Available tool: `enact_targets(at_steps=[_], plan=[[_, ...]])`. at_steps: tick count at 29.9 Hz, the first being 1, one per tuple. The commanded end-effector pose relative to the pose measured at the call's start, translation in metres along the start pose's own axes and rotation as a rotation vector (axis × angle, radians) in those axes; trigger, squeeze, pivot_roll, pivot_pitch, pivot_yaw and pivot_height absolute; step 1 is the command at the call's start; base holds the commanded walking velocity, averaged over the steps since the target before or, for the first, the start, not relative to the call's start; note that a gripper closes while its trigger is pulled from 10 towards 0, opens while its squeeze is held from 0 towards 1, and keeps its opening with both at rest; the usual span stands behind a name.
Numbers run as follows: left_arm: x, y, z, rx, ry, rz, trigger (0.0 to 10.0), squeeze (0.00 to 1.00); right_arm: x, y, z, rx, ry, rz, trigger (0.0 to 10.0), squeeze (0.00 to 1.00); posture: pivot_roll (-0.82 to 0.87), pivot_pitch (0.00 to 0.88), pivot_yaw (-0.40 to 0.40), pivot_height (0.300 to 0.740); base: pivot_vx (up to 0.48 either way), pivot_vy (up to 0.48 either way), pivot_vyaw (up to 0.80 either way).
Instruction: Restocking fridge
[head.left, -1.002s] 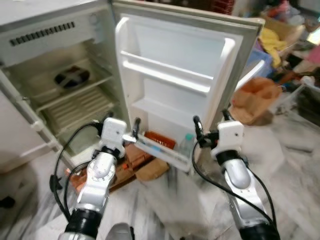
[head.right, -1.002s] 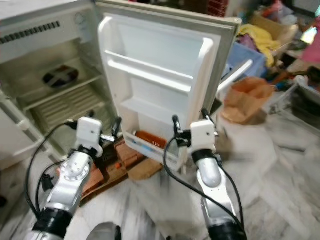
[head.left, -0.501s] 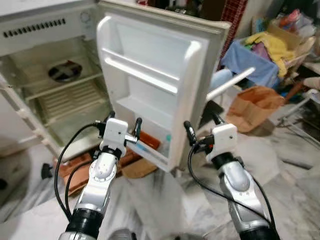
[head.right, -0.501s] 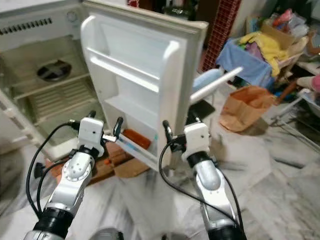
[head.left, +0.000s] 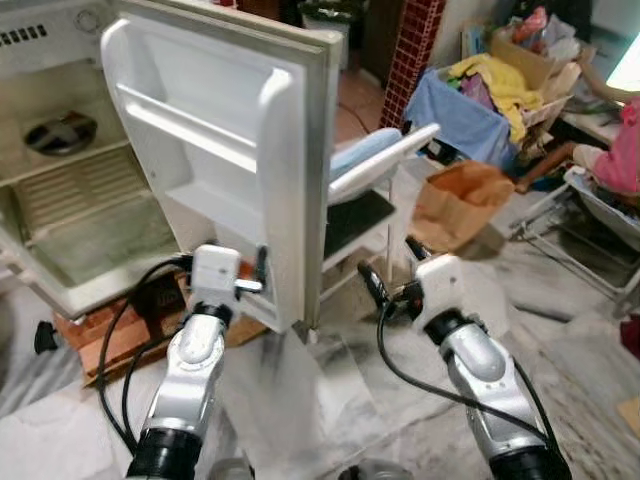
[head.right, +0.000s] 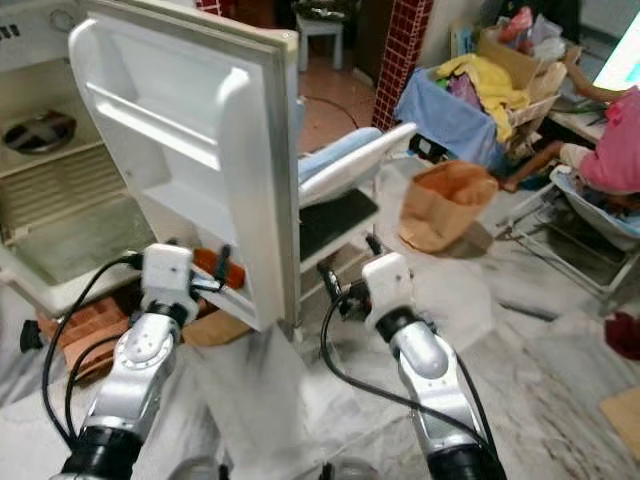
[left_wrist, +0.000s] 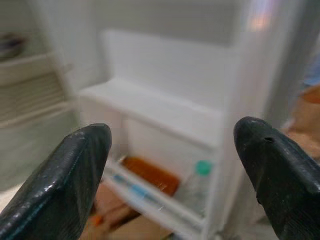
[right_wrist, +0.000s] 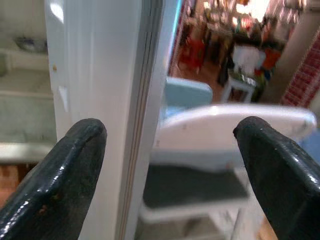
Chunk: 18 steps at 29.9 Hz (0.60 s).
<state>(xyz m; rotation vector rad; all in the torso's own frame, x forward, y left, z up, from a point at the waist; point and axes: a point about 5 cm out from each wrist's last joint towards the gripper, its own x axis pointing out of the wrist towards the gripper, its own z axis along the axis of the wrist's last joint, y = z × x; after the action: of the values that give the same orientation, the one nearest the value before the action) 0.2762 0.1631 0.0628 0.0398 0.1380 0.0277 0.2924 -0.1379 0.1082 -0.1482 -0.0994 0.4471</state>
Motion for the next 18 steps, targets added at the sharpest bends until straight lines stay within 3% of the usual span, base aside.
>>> enact_targets(at_steps=[1,5,10,16,18], plan=[[-0.002,0.009,0.001,-0.013,0.006,0.045,10.0,0.0,0.004,0.0,-0.001,0.007,-0.002,0.019,10.0,0.0,0.08,0.012,-0.034,0.74,0.0,0.0,0.0],[-0.014,0.018,-0.007,-0.036,0.054,0.09,10.0,0.0,0.028,-0.004,0.011,-0.046,-0.044,0.074,10.0,0.0,0.11,0.014,-0.045,0.74,0.0,0.0,0.74],[-0.021,0.02,-0.012,-0.035,0.082,0.106,10.0,0.0,0.047,-0.009,0.02,-0.052,-0.065,0.051,10.0,0.0,0.13,0.02,-0.051,0.74,0.0,0.0,0.78],[-0.023,0.018,-0.011,-0.032,0.087,0.102,10.0,0.0,0.062,-0.017,0.028,-0.103,-0.075,-0.07,10.0,0.0,0.13,0.026,-0.05,0.74,0.0,0.0,0.0],[-0.023,0.017,-0.009,-0.018,0.086,0.093,10.0,0.0,0.065,-0.026,0.03,-0.082,-0.076,-0.179,10.0,0.0,0.13,0.031,-0.047,0.74,0.0,0.0,0.0]])
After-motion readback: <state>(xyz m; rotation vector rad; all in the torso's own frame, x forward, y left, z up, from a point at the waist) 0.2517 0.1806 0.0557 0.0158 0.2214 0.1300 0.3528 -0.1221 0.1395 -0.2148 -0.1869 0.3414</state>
